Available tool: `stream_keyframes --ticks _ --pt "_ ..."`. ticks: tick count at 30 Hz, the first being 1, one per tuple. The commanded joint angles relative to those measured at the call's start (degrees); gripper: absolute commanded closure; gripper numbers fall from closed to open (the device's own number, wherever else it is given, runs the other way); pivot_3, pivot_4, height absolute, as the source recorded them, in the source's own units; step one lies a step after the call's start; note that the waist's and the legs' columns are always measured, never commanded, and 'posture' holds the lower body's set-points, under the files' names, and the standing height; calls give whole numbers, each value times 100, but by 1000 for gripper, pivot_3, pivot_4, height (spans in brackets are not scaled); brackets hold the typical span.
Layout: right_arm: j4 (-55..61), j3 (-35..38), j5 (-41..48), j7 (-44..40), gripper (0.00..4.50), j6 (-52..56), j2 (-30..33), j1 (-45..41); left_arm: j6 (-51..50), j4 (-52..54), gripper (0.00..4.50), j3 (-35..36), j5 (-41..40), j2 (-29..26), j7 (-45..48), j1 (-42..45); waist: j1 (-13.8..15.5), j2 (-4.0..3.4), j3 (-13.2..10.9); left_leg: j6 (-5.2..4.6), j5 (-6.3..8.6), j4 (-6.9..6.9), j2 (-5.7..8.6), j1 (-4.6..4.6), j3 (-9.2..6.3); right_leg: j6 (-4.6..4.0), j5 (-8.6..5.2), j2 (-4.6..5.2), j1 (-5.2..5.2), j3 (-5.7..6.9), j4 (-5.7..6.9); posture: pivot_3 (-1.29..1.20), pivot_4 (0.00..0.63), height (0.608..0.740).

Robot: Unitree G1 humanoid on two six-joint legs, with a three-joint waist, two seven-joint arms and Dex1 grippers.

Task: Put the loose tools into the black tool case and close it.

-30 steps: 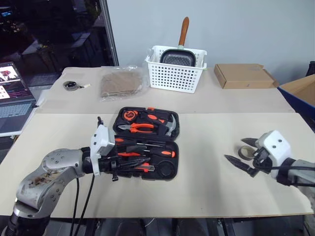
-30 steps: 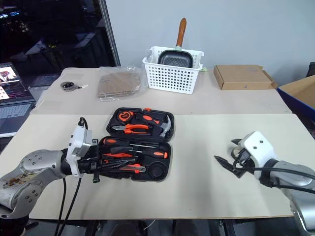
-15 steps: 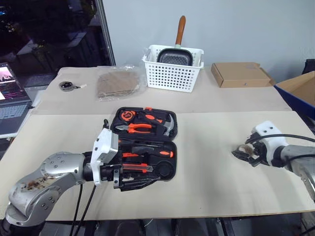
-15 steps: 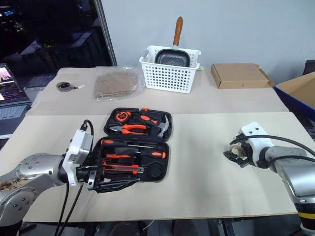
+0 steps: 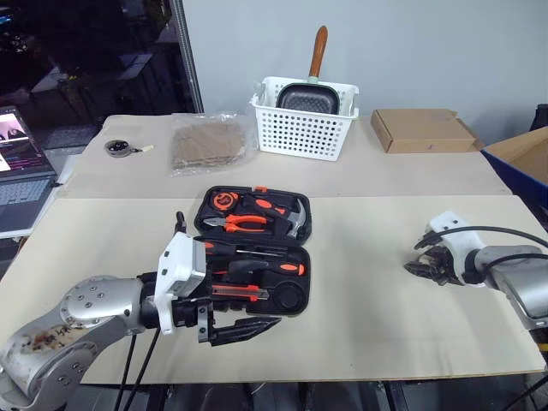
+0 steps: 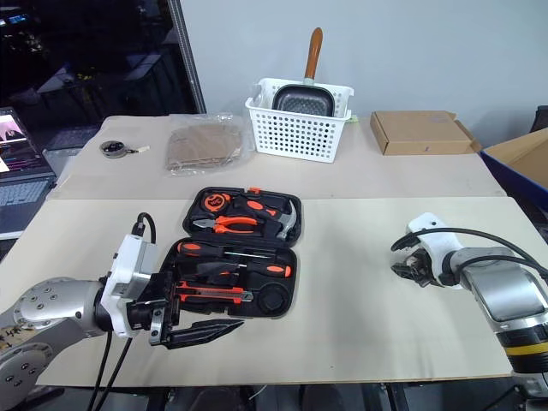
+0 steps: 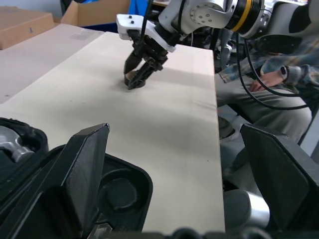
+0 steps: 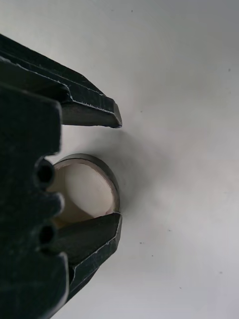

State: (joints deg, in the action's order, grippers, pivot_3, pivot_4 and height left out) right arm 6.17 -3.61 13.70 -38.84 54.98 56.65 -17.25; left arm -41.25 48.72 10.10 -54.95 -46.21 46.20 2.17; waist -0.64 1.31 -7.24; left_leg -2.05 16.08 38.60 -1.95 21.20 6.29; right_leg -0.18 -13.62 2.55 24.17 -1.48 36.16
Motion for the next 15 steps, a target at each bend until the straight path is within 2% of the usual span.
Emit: stream_keyframes --ticks 1,7,11,14,15 --pt "-124 -59 -106 -39 2360 135 -17 -147 162 103 0 92 -234 -18 -24 188 0 0 0 0 0 0 0 1 0 1 1 0 0 0 -1 0 150 740" --pt "-156 -41 -136 -64 4395 107 -4 -152 335 -51 0 70 -124 -48 194 105 -3 0 0 0 0 1 0 -3 3 2 3 -1 -1 -2 0 0 150 740" --pt "47 143 -68 -174 4455 -223 15 -60 359 -150 0 58 -105 -17 136 157 -2 0 0 0 0 1 1 -2 3 2 3 0 -1 -2 -1 0 150 740" --pt "713 535 359 -828 4455 -844 107 229 572 -133 0 93 307 118 -163 63 -1 0 -1 0 0 0 1 -1 3 3 3 -1 1 -1 0 0 150 740" --pt "1077 685 636 -1137 4455 -987 91 333 790 -152 0 111 443 351 -284 -20 -5 -4 -2 0 0 -1 0 -1 2 3 3 -1 2 -1 -1 0 150 740"
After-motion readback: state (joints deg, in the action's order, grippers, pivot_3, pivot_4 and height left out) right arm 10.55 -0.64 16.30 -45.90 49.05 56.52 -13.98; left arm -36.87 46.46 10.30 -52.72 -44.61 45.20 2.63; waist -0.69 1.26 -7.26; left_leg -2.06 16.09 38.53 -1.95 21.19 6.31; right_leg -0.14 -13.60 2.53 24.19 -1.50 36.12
